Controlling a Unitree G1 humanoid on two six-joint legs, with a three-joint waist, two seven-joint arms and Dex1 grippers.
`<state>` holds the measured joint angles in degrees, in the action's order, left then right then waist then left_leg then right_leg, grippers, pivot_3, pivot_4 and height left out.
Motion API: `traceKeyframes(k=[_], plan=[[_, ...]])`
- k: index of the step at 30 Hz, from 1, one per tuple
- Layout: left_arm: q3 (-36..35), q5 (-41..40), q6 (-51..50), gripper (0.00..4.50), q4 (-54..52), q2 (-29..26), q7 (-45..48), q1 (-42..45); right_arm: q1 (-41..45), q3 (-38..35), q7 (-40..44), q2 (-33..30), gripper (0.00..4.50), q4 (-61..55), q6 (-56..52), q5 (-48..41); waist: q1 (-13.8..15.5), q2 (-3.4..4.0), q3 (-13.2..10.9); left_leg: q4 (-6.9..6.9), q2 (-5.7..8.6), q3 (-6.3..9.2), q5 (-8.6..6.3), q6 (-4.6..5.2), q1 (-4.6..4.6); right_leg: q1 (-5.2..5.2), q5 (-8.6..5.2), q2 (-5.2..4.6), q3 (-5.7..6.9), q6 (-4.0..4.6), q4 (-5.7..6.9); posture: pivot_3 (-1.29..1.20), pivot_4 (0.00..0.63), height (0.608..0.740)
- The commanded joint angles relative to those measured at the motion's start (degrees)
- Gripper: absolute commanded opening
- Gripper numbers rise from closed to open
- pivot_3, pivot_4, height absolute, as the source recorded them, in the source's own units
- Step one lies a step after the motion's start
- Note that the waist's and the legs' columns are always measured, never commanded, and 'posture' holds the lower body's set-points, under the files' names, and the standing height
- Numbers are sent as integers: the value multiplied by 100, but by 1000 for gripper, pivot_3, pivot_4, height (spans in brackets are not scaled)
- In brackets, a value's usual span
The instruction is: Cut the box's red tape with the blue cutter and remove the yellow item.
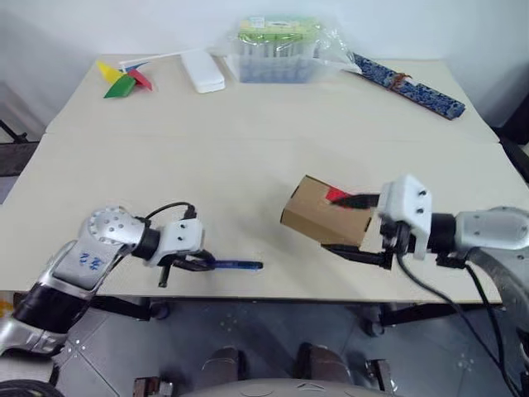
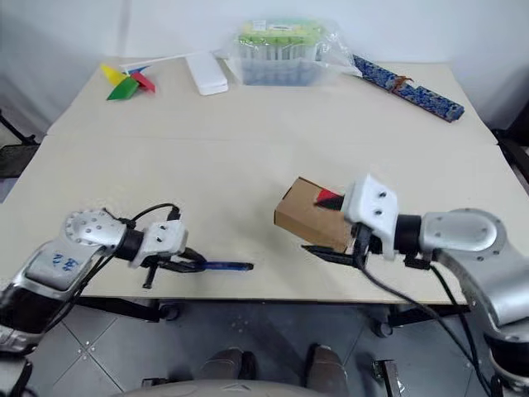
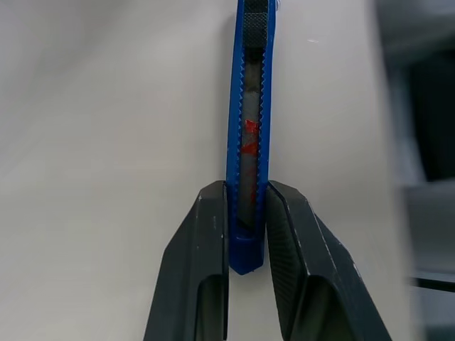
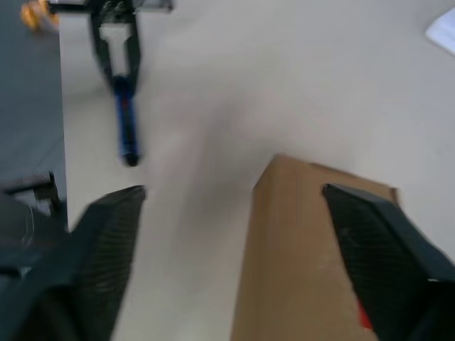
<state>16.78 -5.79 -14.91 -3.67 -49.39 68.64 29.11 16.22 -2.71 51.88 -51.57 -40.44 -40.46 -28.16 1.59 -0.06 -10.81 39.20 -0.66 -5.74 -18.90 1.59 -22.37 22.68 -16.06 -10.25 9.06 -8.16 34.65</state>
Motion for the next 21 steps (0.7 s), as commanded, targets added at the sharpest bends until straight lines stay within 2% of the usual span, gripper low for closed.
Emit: traceKeyframes(k=[1, 5, 8, 14, 21], plan=[[166, 293, 40, 427, -68, 110, -44, 79, -81, 170, -318, 10, 2564, -537, -68, 88, -8, 0, 0, 0, 0, 1, 0, 1, 1, 0, 0, -1, -2, 0, -1, 0, 150, 740], [216, 468, 154, 427, -65, 136, 15, 56, 0, 710, -538, 94, 1115, -596, -7, 368, -12, 0, 1, 1, -2, 20, 1, 3, 9, -4, 0, 0, -4, 0, 0, 0, 150, 740], [279, 589, 239, 427, -70, 122, 64, 28, 157, 1372, -583, 182, 31, -290, 375, 945, -17, -1, 1, 2, -2, 27, 1, 4, 11, -8, 0, 0, -5, 0, 0, 0, 150, 740], [329, 733, 129, 427, -284, 32, 133, -103, 473, 2091, -556, 547, 31, 295, 799, 1554, -25, -2, 2, 2, -1, 27, 1, 5, 14, -9, 0, 0, -5, 0, 1, 0, 150, 740], [449, 953, -262, 427, -654, -62, 139, -307, 951, 3138, -332, 1280, 31, 1202, 1307, 2287, -53, 1, 6, 1, -5, 26, 1, 4, 19, -9, 0, 2, -2, 0, 10, 0, 150, 740]])
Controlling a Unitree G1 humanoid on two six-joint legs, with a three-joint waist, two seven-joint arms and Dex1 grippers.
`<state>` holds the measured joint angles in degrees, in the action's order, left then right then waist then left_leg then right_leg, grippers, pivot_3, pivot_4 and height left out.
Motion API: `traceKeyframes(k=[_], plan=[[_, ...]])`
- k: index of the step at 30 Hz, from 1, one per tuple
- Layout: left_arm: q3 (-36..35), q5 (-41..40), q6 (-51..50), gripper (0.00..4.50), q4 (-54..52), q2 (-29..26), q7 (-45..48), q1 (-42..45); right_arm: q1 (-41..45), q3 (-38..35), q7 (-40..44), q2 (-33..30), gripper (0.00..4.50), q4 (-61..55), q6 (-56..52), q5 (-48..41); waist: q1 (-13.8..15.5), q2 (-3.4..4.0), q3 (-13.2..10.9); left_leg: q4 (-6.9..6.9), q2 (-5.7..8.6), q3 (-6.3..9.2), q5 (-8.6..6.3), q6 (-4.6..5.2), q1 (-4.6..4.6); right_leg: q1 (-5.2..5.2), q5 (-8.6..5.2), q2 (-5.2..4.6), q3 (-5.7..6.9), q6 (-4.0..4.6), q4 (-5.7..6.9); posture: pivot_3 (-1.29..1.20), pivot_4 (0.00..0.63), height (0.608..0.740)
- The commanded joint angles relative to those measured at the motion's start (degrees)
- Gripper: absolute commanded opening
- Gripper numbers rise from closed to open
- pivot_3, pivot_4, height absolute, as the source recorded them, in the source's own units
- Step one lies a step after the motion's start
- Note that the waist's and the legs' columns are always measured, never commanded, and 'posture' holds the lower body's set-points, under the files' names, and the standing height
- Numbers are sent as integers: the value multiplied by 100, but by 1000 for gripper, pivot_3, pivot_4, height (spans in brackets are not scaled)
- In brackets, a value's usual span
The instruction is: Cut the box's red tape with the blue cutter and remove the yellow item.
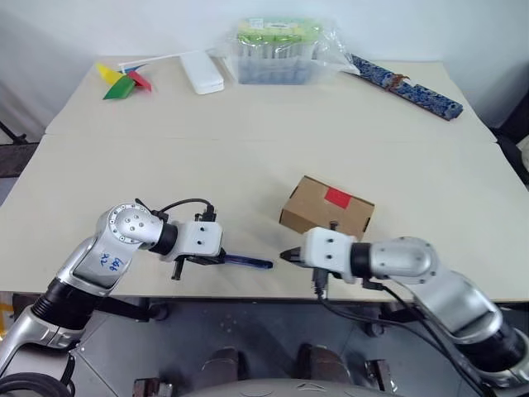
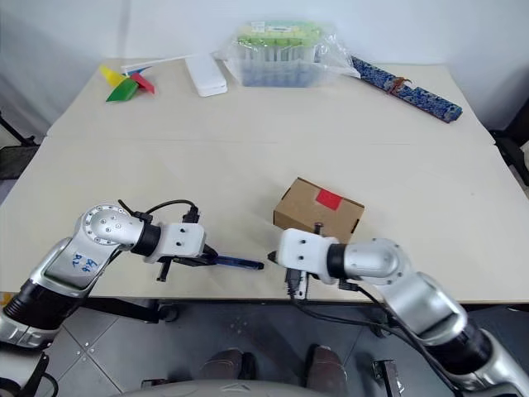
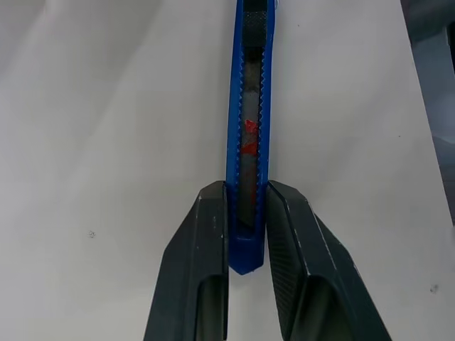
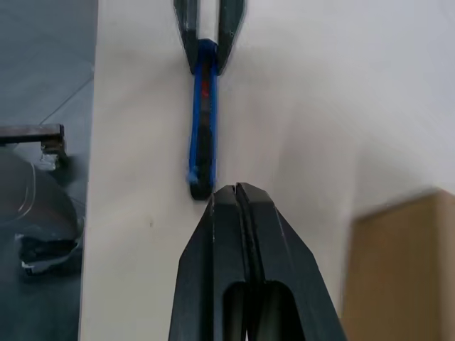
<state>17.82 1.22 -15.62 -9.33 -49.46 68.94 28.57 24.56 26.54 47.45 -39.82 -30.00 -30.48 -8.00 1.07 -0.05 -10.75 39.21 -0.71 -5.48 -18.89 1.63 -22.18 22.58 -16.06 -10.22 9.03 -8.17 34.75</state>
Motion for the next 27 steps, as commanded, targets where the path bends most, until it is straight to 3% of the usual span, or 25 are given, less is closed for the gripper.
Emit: traceKeyframes(k=[1, 14, 27], plan=[[364, 270, -238, 427, -141, -62, 120, -272, 152, 293, 159, 169, 31, 244, 391, 329, -5, 0, 0, 0, 0, 0, 0, 0, 0, 0, 0, 0, 0, 0, 1, 0, 150, 740], [417, 355, -551, 427, -509, 24, 98, -432, 272, 536, 486, 640, 31, 1225, 1257, 950, -7, 8, 15, 0, 0, 1, 0, 0, 6, -3, 0, 0, -1, 0, 5, 0, 150, 740], [471, 393, -429, 427, -480, -134, 386, -462, 286, -70, 742, 491, 31, 526, 791, 770, -6, 12, 22, 0, 0, 7, 0, -1, 7, -3, 0, 0, -2, 0, 6, 0, 150, 740]])
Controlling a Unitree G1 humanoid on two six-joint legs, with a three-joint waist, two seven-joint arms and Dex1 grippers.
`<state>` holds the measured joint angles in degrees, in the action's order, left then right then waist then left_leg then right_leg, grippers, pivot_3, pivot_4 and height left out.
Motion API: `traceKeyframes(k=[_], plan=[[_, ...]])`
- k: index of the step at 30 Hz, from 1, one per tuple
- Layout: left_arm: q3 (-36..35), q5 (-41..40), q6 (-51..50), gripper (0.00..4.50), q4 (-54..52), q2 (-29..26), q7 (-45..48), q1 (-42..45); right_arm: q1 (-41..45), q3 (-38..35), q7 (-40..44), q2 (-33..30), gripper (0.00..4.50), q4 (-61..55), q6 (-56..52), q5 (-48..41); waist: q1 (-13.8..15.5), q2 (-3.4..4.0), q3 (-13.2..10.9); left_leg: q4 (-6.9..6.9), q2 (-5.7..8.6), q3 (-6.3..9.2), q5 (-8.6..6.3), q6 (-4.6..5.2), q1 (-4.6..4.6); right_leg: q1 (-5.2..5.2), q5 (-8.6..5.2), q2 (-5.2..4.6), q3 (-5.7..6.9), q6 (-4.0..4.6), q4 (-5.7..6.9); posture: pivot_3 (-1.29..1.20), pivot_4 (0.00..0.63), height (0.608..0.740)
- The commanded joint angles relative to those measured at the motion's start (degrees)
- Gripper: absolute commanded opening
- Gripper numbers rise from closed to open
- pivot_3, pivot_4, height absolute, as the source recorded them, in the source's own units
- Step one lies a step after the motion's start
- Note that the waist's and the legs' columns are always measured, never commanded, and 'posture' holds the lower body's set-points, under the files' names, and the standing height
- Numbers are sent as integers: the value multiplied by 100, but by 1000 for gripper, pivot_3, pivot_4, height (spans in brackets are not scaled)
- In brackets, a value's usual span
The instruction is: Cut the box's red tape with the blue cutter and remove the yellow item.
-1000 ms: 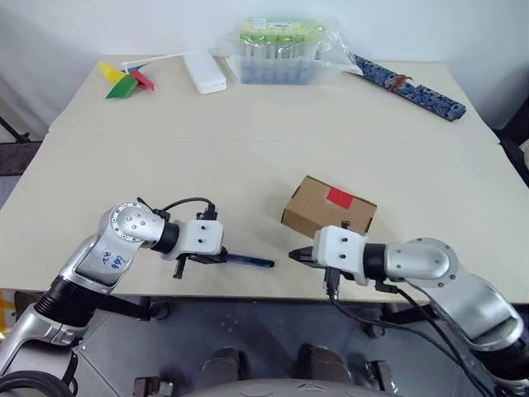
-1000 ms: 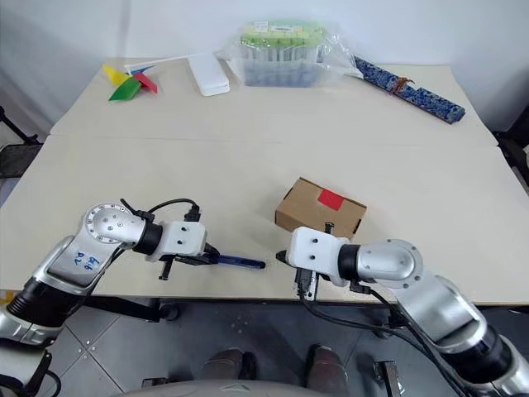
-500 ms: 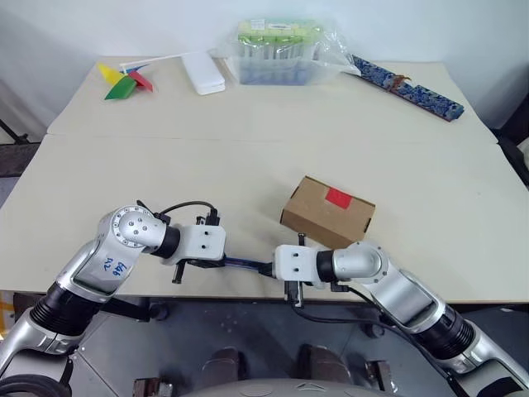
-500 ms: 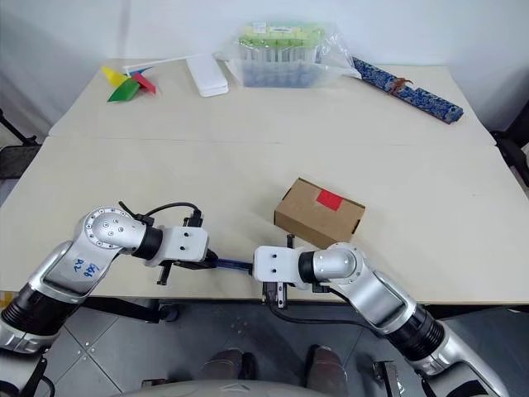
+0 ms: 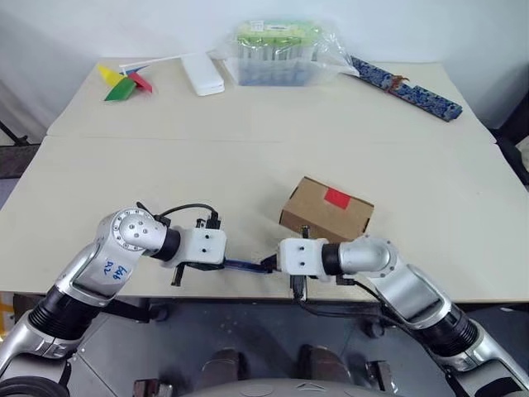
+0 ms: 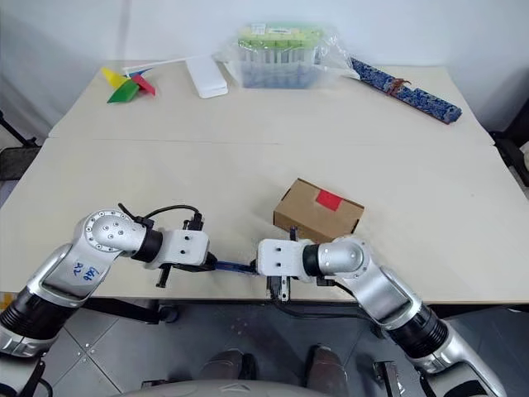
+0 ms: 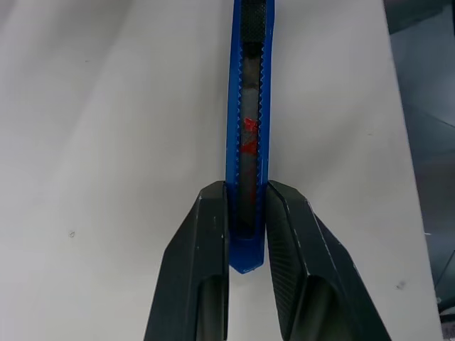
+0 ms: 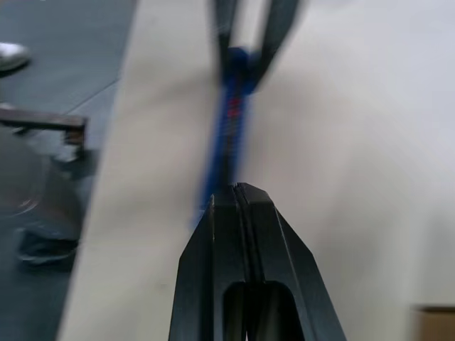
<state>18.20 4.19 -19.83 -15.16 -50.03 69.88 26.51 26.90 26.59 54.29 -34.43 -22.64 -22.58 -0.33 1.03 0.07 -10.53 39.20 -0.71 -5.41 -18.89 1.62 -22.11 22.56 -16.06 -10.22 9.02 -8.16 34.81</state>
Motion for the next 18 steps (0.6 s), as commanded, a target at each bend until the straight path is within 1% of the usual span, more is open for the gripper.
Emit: traceKeyframes(k=[1, 8, 18], plan=[[436, 112, -9, 427, 119, -82, 306, -245, 16, -68, 89, -88, 31, -199, 12, 25, -2, 1, 0, 0, 0, 0, 0, 0, 0, 0, 0, 0, 0, 0, 0, 0, 150, 740], [484, 175, -109, 427, 198, -10, 298, -163, -95, 18, 276, -146, 31, -187, 50, 24, -1, 3, 2, 0, 0, -2, 0, 0, 1, 0, 0, 0, -1, 0, 1, 0, 150, 740], [527, 175, -191, 427, 181, -8, 321, -127, -184, 259, 234, 77, 31, 261, 233, 216, -4, 4, 6, 0, 0, -2, 0, 0, 2, -1, 0, 0, -1, 0, 3, 0, 150, 740]])
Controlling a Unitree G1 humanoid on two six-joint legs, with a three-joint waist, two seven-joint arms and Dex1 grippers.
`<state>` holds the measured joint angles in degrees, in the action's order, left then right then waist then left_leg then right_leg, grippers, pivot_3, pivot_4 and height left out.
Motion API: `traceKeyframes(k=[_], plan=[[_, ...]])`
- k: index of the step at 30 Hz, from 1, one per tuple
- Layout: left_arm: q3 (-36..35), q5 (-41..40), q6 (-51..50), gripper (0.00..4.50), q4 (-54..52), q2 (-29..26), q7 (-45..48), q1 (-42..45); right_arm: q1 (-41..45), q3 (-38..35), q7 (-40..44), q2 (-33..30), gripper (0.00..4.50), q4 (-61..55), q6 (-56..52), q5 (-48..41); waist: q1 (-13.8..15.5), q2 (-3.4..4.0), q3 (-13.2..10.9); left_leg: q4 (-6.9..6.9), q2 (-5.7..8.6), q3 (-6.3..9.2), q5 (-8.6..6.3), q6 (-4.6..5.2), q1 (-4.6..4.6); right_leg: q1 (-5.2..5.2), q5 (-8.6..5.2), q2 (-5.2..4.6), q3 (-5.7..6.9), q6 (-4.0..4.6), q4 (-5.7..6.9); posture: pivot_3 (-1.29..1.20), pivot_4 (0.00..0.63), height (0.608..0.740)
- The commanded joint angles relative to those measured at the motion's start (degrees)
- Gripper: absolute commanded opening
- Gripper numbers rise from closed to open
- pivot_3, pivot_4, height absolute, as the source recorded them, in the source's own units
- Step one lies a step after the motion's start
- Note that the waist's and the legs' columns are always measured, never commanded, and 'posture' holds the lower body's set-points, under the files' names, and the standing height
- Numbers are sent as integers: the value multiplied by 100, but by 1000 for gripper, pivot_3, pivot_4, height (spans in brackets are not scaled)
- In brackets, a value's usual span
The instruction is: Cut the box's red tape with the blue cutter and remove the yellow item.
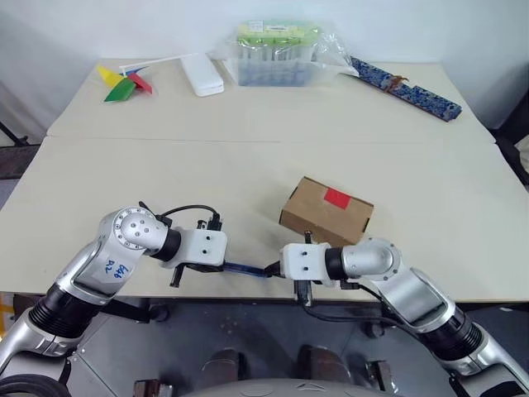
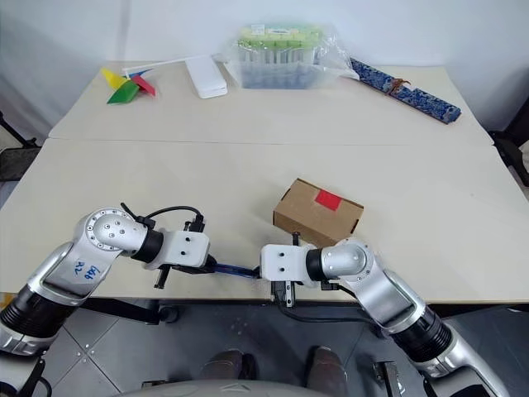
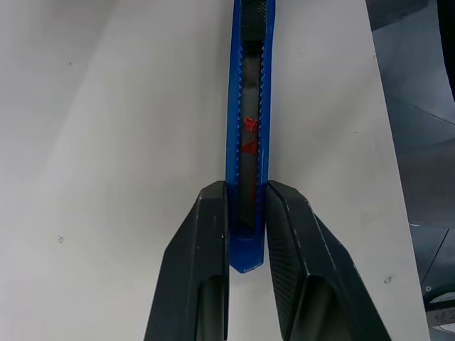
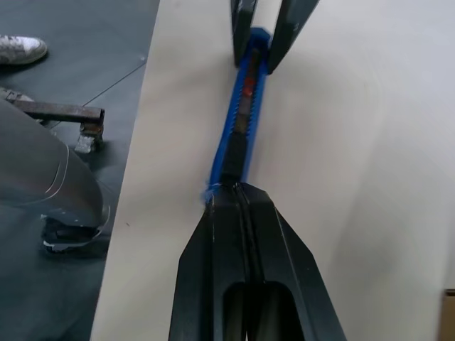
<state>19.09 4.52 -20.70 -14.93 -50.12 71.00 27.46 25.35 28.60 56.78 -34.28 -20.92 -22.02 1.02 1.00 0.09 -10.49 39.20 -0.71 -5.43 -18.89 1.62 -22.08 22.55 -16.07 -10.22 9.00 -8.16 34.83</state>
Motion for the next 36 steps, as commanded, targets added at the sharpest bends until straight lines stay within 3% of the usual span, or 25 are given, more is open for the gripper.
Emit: traceKeyframes(k=[1, 36], plan=[[438, 137, -110, 427, 147, -2, 217, -218, -27, 89, -30, 88, 31, 155, 214, 118, -1, 1, 6, 0, 0, 0, 0, 0, 0, 0, 0, 0, 0, 0, 0, 0, 150, 740], [377, 189, -231, 427, 14, 88, 202, -265, 768, 671, -16, 1553, 31, 1600, 952, 692, -123, 13, 60, -2, -2, 3, 0, -1, 23, -8, -1, 1, -9, 2, 19, 0, 150, 740]])
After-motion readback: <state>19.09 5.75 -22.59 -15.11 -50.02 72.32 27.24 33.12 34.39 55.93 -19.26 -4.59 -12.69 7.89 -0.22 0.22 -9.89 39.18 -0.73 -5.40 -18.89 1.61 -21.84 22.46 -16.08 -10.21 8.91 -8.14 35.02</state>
